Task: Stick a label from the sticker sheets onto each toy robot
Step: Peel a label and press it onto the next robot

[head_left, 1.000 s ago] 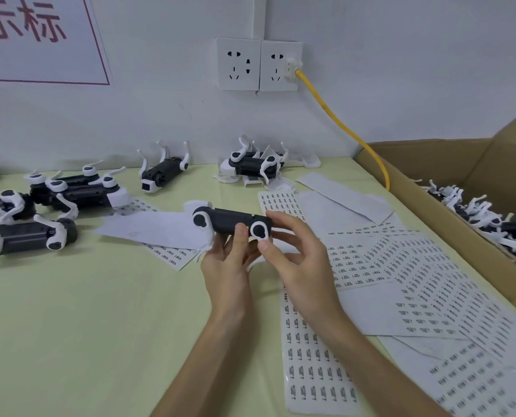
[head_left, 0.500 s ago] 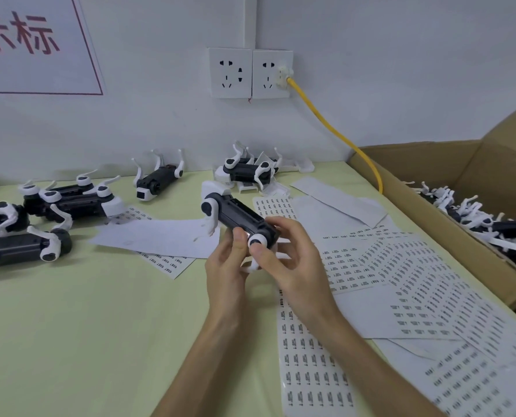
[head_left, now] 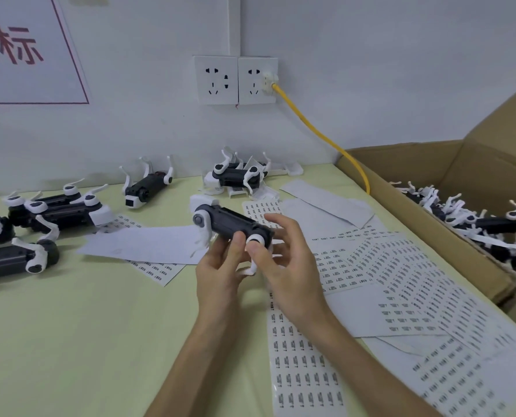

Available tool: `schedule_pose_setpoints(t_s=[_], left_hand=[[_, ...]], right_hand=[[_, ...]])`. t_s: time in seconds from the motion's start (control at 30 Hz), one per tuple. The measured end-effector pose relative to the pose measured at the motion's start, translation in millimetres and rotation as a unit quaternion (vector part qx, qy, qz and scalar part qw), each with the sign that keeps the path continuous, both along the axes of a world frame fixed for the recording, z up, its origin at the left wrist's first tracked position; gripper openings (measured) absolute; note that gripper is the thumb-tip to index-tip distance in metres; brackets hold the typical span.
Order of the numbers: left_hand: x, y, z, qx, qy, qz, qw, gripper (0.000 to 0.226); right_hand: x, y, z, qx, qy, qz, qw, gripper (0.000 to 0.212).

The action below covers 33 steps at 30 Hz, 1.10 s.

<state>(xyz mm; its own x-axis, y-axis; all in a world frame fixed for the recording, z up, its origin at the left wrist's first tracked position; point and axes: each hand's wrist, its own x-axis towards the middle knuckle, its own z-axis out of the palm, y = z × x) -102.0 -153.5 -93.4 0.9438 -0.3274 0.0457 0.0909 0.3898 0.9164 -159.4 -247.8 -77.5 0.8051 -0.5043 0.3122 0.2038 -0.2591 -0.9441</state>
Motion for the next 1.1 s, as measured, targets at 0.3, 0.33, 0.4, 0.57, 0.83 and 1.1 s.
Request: schedule_pose_setpoints(t_s=[0.3,0.33,0.4,0.57,0.83,1.1], left_hand=[[0.2,3.0,-2.3,-0.028,0.013,-0.047,0.998,0.048],[1.0,4.0,-2.6,-0.026,0.010,-0.054,0.998,0.049],[4.1,6.5,-3.1,-0.031,0.001,-0.088,0.996,0.046],[5.0,7.8,-3.2,0.022,-0.084,-0.139,0.986,0.029],[-5.8,5.4,-2.8,0.039,-0.107,-0.168,0.979,0.025],[-4.9,-0.4,-5.8,0.038,-0.082,-0.134,0.987,0.027]], right_hand=[[-0.1,-0.2,0.3,-0.017,0.010,0.008,1.000,0.045],[-0.6,-1.5,0.6,-0.006,0.016,0.015,1.000,0.048],[-1.7,-5.6,2.6,0.008,0.030,0.032,0.999,0.051],[-6.0,-14.2,11.2,-0.022,0.003,0.057,0.998,0.059],[-8.8,-15.3,14.5,-0.038,-0.068,0.054,0.996,0.045],[-2.6,-22.6,12.3,-0.004,-0.052,0.041,0.998,0.035]])
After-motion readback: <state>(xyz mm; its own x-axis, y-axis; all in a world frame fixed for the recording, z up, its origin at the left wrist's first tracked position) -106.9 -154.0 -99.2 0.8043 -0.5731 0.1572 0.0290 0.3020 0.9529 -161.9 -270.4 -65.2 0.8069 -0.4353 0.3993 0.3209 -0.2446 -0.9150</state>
